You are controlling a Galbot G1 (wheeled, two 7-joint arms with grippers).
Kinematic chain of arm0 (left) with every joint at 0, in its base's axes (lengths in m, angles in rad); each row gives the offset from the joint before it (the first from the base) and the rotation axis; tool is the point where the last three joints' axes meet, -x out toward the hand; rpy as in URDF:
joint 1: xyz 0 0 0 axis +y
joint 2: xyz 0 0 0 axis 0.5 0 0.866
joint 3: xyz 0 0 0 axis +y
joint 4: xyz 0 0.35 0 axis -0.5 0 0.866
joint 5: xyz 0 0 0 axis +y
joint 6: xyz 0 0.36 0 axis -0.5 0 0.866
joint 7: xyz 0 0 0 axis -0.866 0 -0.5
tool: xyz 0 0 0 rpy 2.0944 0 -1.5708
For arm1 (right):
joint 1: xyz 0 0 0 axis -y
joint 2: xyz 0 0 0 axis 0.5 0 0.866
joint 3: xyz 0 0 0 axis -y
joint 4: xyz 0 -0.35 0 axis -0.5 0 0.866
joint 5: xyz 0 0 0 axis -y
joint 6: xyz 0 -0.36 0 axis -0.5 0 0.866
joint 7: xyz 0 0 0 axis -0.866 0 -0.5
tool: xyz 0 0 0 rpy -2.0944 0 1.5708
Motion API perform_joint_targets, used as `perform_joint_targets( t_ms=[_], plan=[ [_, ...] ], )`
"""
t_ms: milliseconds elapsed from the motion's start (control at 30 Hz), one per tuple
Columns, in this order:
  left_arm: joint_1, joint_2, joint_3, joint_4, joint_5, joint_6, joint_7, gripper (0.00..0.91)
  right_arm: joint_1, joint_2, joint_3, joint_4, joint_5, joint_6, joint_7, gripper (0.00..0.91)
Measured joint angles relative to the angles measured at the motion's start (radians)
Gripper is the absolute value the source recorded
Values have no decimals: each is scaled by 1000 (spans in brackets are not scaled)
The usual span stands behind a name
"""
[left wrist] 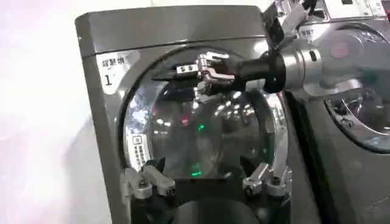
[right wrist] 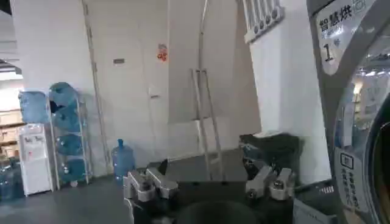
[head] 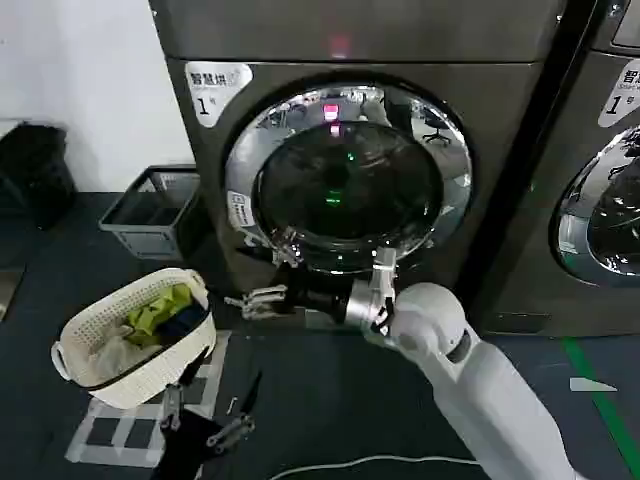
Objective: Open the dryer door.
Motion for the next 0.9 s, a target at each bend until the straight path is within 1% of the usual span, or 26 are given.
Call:
perform_joint_targets(
  t_ms=[133,400,600,800,900],
  plan=[
    [0,1,-2,0,0,0,0,907,-17,-12,20,-4,-17,22,8,907],
    [0,4,-3,-1,-2,0,-1,907,-60,-48,72,-32,-60,86,-8,907],
    [2,10,-5,-10,-9,6,-1,907,-69,-80,102,-61,-126,159,-50,907],
    [3,15,-12,-23,-18,9,-1,907,-45,-93,98,-120,-151,234,-45,907],
    [4,16,-14,-28,-20,10,-1,907,-25,-95,84,-159,-180,270,-30,907]
  ],
)
